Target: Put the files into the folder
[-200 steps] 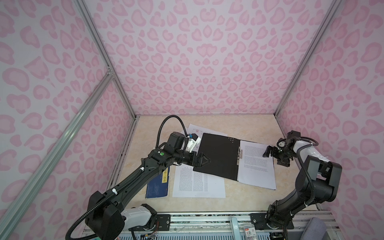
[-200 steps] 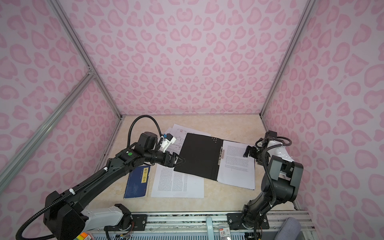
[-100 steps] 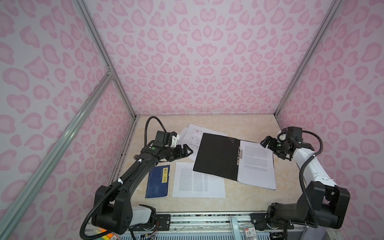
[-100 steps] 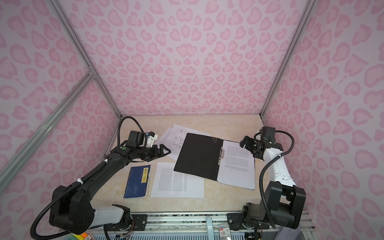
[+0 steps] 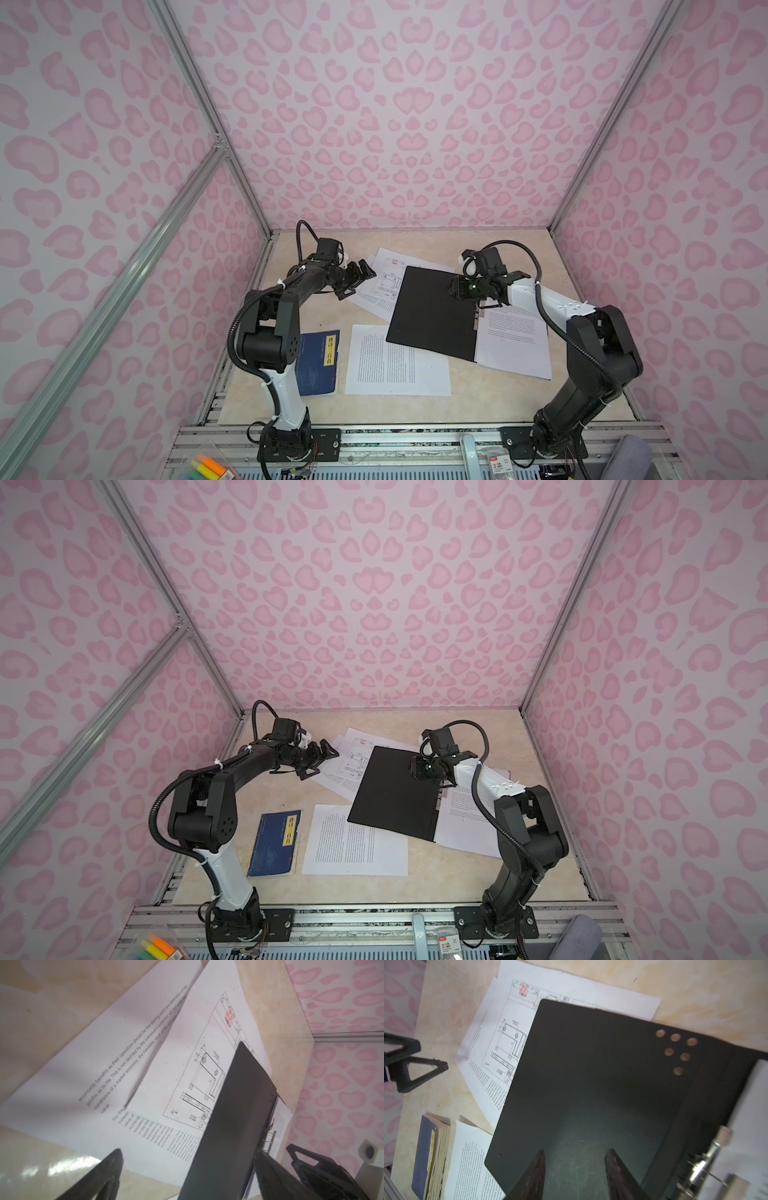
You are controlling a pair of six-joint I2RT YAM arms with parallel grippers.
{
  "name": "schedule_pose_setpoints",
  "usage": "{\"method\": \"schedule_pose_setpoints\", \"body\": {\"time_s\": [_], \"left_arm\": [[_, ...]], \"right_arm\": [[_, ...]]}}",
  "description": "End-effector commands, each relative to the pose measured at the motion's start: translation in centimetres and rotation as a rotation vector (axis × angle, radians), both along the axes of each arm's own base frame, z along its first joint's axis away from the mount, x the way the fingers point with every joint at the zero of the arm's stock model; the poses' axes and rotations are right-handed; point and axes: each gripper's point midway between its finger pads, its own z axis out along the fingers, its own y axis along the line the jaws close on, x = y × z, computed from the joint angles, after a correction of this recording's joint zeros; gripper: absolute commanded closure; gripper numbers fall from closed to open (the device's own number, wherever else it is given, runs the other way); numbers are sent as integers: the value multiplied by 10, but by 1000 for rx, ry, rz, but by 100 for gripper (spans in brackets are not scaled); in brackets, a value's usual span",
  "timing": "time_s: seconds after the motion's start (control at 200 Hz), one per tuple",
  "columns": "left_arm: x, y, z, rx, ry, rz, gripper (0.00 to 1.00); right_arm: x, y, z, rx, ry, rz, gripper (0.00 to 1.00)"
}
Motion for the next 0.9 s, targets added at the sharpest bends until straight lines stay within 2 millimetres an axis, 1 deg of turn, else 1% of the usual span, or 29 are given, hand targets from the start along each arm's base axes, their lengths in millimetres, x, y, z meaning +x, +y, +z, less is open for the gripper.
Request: {"method": "schedule_pose_setpoints", "body": {"time_s": [0.0,0.03,0.13,0.22,0.36,0.55,0.67,0.795,0.895], "left_arm": [[25,5,-5,90,-77,-52,1],[29,5,-6,94,-90,-64,1],[38,-1,-16,86,-93,-106,1],[43,-7,-24,66,-88,-139,1],[47,-16,-27,22,-98,-170,1],[42,-33,-24,-60,-93,-202,1],[40,-41,-24,-93,-83,-219,1],[39,-43,-25,-118,-64,-214,1],[43,-45,-13,-166,-65,-188,4]], "right_arm": [[0,25,-15,-20,3,88,58],[-1,31,-20,-18,18,107,59],[-4,41,-34,-20,50,130,60],[-7,44,-43,-19,75,139,61],[-9,45,-52,-18,99,143,62],[-13,49,-70,-7,140,142,64],[-14,51,-75,6,157,141,65],[-15,52,-79,9,167,144,66],[-15,53,-79,21,172,145,67]]}}
